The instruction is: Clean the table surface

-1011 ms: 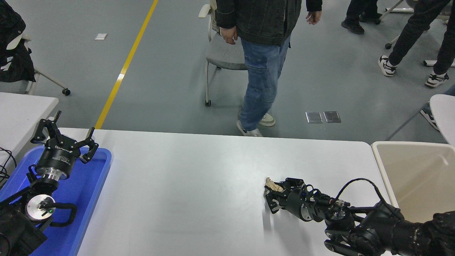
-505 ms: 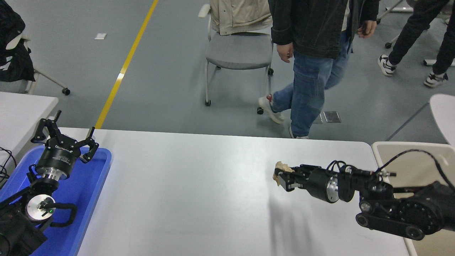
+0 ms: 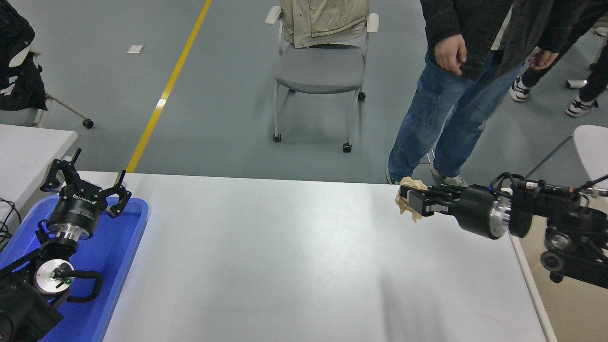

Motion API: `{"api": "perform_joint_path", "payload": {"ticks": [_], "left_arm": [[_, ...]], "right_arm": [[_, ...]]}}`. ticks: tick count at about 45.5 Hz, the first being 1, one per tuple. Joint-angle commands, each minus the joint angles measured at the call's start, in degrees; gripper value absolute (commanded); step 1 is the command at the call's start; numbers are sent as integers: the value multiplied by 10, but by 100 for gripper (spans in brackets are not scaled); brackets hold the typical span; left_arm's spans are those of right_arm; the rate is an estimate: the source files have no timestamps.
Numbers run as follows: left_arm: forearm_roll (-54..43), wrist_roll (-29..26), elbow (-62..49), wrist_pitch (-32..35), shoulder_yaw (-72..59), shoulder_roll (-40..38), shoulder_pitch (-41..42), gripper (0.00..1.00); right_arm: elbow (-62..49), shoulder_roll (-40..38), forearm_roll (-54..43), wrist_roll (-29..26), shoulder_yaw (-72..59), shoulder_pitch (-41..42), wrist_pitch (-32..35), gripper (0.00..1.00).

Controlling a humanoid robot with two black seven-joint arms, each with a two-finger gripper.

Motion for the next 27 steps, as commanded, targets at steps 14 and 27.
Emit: {"api": "perform_joint_path", "payload": {"ticks": [14,27], "left_arm": [[1,0,0,0,0,0,0,100],[0,0,0,0,0,0,0,100]], "right_arm": [[3,-206,3,43,10,-6,37,0],[-111,-267,7,75,6,-79,26,0]]}}
